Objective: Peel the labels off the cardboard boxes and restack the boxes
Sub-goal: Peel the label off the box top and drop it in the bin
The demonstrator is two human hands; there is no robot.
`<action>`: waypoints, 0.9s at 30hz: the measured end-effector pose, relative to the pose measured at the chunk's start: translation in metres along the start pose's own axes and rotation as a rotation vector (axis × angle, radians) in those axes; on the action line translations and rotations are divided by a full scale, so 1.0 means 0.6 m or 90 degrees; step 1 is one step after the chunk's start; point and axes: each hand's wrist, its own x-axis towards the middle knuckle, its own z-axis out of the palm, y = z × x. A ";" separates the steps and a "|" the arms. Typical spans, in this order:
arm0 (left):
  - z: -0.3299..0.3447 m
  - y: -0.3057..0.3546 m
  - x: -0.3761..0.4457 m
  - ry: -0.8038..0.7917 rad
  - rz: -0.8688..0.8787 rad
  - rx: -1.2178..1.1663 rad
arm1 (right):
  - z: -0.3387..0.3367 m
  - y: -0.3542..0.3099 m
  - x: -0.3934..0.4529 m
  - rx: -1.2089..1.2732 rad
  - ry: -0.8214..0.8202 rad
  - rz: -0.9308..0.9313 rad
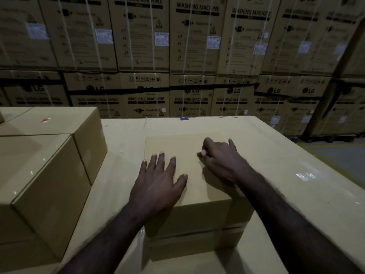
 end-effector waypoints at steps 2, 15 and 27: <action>-0.002 0.000 -0.001 -0.004 0.002 -0.005 | 0.001 -0.008 0.004 -0.003 0.001 0.009; -0.011 -0.007 0.000 0.048 0.005 -0.107 | -0.036 0.068 -0.076 0.532 0.213 0.146; -0.006 -0.030 -0.020 0.141 -0.078 -0.281 | 0.007 0.110 -0.109 0.820 0.296 0.266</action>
